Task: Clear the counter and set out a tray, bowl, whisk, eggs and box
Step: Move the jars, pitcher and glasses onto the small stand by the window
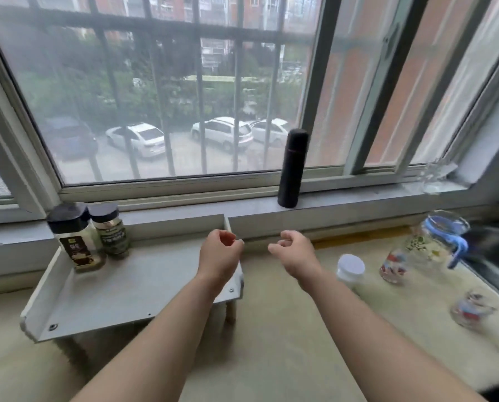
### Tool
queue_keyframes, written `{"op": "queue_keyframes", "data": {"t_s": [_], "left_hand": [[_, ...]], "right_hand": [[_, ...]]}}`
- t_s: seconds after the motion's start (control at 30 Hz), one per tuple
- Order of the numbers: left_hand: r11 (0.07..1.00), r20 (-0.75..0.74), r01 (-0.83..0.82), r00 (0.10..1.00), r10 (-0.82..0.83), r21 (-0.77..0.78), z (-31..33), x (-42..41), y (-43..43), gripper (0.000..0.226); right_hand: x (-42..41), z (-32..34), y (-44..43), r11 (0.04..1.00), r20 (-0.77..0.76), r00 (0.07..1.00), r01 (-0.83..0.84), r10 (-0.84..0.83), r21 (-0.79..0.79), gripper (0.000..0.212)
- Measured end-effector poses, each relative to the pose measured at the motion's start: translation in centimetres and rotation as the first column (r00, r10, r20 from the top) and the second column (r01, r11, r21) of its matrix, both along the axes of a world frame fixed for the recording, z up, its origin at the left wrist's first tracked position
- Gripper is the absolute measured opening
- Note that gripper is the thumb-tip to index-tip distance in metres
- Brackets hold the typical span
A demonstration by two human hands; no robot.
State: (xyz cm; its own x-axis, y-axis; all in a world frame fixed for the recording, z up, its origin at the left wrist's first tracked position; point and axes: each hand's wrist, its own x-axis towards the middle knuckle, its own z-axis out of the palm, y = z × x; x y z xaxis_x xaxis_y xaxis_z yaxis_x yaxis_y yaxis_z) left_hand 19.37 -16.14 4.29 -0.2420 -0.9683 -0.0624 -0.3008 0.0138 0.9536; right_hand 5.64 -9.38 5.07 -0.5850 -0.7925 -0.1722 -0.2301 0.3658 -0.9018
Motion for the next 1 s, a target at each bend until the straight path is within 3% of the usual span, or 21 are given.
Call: {"op": "queue_keyframes", "data": {"t_s": [0.37, 0.63, 1.0], "left_hand": [[0.981, -0.024, 0.178, 0.984, -0.177, 0.081, -3.2, -18.5, 11.4, 0.024], [0.963, 0.032, 0.224, 0.972, -0.231, 0.148, -5.6, -23.7, 14.1, 0.043], [0.973, 0.330, 0.198, 0.916, -0.227, 0.118, -9.3, -28.0, 9.7, 0.074]], "right_hand": [[-17.3, -2.3, 14.3, 0.967, -0.048, 0.971, 0.239, -0.235, 0.084, 0.055], [-22.9, -4.8, 18.7, 0.950, 0.017, 0.957, 0.285, -0.290, 0.125, 0.056], [-27.7, -8.1, 16.1, 0.935, 0.031, 0.949, 0.302, -0.312, 0.185, 0.055]]}}
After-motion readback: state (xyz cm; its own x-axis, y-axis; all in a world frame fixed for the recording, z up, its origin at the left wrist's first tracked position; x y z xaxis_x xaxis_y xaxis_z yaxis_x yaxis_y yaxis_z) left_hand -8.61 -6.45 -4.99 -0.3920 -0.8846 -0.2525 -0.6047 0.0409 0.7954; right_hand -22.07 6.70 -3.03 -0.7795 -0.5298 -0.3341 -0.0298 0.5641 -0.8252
